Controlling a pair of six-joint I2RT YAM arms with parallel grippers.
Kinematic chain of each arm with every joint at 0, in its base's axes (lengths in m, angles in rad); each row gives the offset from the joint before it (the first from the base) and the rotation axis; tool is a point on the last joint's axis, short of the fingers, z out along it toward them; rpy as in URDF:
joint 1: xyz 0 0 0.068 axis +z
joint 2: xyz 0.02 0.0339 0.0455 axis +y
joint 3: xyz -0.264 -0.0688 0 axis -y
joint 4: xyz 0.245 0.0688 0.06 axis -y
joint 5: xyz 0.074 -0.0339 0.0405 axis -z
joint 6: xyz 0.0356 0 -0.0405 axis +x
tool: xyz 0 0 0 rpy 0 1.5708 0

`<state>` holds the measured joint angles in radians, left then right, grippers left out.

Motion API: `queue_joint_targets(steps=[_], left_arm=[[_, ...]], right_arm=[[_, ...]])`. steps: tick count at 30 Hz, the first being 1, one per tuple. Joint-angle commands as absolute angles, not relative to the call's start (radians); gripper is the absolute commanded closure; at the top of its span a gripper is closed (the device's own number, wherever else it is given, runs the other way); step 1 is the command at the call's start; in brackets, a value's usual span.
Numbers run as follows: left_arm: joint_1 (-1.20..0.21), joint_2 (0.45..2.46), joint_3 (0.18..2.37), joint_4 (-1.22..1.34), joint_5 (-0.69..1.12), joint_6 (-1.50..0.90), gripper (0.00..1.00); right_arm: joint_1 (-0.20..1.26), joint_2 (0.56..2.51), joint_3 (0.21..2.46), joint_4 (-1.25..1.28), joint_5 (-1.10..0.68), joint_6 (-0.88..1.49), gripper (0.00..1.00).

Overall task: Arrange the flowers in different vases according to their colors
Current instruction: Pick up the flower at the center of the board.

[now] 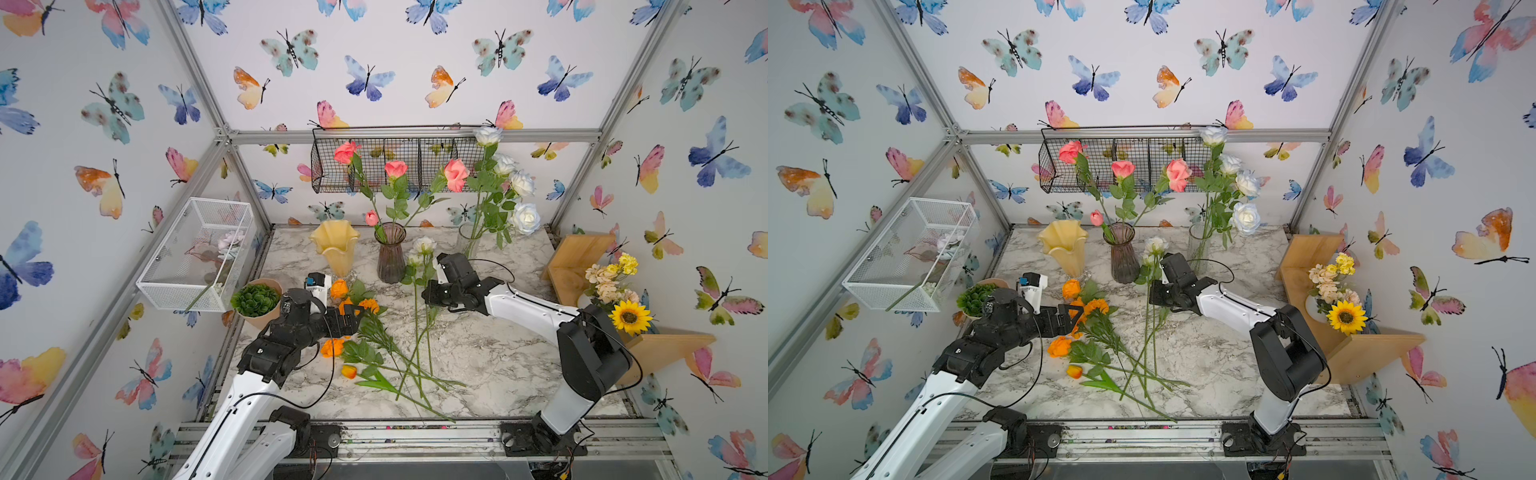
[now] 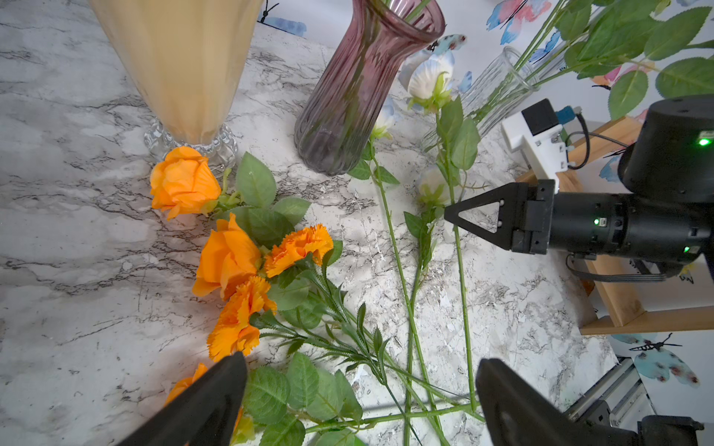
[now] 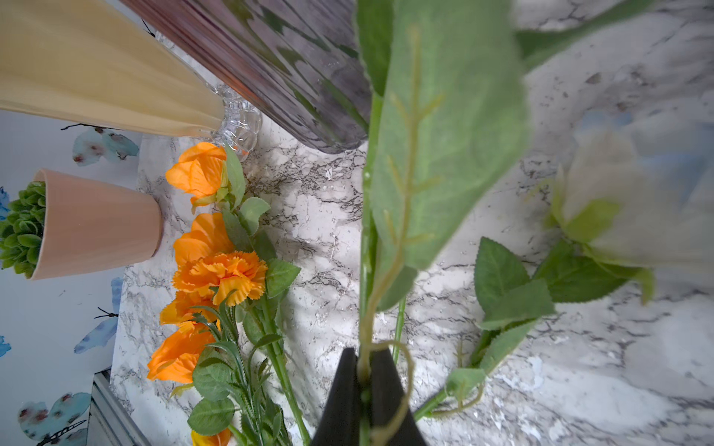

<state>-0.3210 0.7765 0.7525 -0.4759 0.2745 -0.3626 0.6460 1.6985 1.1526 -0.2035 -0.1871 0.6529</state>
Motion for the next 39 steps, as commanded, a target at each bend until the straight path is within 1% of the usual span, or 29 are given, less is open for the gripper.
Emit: queue_joint_targets(steps=[1, 16, 22, 25, 29, 31, 32, 37, 39], left_arm=[[-0.323, 0.769, 0.749, -0.467, 0.284, -0.348, 0.01], [-0.324, 0.749, 0.750, -0.459, 0.327, -0.342, 0.01], [-0.335, 0.753, 0.770, -0.438, 0.444, -0.345, 0.01], [-0.401, 0.779, 0.798, -0.417, 0.464, -0.389, 0.01], [-0.628, 0.820, 0.812, -0.354, 0.322, -0.456, 0.01], [-0.727, 0.853, 0.800, -0.297, 0.284, -0.500, 0.01], [-0.756, 0.870, 0.794, -0.271, 0.279, -0.517, 0.00], [-0.861, 0.970, 0.791, -0.172, 0.277, -0.563, 0.07], [-0.894, 1.008, 0.808, -0.164, 0.249, -0.566, 0.09]], right_arm=[[0.630, 1.657, 1.174, -0.240, -0.167, 0.644, 0.98], [0.586, 1.484, 1.083, -0.205, -0.267, 0.668, 0.98], [0.544, 1.415, 1.018, -0.127, -0.365, 0.747, 0.98], [0.540, 1.385, 0.976, -0.062, -0.413, 0.813, 0.98], [0.540, 1.341, 0.920, 0.032, -0.448, 0.914, 0.98], [0.540, 1.319, 0.889, 0.084, -0.455, 0.951, 0.98], [0.540, 1.315, 0.875, 0.107, -0.457, 0.963, 0.98], [0.541, 1.321, 0.862, 0.141, -0.494, 0.971, 0.98], [0.540, 1.311, 0.855, 0.156, -0.496, 0.973, 0.98]])
